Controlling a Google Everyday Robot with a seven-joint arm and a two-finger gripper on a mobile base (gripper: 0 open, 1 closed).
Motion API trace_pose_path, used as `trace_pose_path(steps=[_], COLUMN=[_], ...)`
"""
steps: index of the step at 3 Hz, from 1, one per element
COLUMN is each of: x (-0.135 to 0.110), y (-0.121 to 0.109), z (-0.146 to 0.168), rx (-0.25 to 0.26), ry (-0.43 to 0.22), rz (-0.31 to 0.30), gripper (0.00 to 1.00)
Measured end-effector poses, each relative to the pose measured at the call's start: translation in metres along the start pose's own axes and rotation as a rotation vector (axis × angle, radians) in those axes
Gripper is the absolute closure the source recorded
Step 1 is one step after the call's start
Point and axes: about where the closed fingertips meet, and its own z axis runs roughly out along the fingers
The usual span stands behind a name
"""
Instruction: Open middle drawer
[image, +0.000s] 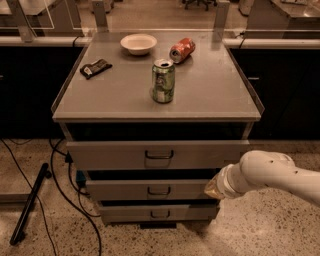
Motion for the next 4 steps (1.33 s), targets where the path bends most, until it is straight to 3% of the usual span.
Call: trace_pose_path(steps=[1, 2, 3, 4], x=[0.008, 0.014, 0.024, 0.028], y=[-0.002, -0.007, -0.011, -0.011], z=[0.009, 0.025, 0.043, 0.049], rx=[0.038, 0.081, 0.071, 0.074], ry=[-0.010, -0.078, -0.180, -0.185], rz=[-0.026, -0.055, -0.070, -0.109], gripper=[1.00, 1.00, 1.00, 1.00])
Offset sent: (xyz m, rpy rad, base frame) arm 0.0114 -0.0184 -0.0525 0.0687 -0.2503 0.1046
